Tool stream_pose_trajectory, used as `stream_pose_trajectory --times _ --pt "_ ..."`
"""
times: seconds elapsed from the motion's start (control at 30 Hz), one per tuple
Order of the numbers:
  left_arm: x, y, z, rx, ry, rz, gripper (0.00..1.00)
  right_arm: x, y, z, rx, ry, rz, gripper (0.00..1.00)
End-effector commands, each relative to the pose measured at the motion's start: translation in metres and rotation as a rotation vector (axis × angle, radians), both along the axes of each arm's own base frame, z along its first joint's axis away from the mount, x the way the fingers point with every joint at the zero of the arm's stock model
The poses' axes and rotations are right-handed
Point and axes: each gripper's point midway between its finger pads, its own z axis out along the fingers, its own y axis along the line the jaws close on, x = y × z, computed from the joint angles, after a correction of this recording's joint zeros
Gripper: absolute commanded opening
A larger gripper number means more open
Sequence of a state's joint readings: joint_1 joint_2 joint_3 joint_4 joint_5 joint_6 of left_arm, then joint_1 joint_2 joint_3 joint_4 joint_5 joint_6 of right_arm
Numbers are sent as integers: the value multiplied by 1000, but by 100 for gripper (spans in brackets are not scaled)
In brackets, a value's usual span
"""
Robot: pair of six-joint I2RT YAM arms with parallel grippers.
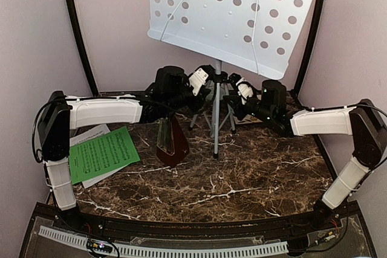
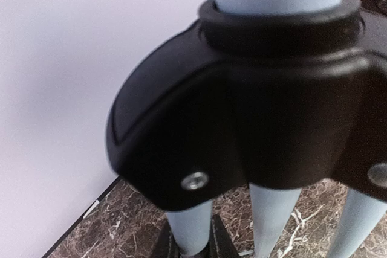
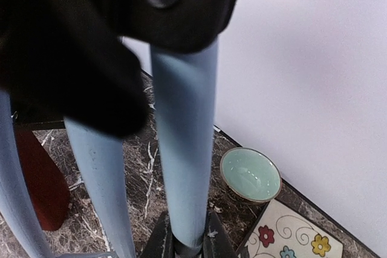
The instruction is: Set up the instrument practice props
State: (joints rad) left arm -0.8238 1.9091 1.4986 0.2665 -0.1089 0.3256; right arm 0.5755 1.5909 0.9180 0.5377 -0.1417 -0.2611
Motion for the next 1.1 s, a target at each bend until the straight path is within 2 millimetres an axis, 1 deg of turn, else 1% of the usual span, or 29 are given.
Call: stream_pose_trajectory --times 0.0,0.13,0.33,0.4,0.43,0.53,0.73,0.93,1.07 --pt "47 72 23 123 -137 256 0 52 -50 65 110 -190 -215 0" --pt "53 80 22 152 -154 286 0 64 -45 65 113 -196 -204 0" --pt "57 90 26 154 -160 292 0 81 -39 66 103 -210 -197 0" --pt "59 93 23 154 -146 282 0 86 -38 67 100 -216 -196 0" --pt "60 94 21 148 -134 274 0 88 -38 63 97 -208 -195 0" --pt "63 96 15 134 -107 266 0 96 -35 67 106 -216 -184 0" --pt "65 92 5 140 -74 252 0 107 -22 60 121 -189 -146 0" --pt "67 93 -7 145 -38 257 0 116 -13 54 139 -170 -125 0" --pt "69 94 -13 139 -18 258 0 117 -5 52 140 -157 -102 7"
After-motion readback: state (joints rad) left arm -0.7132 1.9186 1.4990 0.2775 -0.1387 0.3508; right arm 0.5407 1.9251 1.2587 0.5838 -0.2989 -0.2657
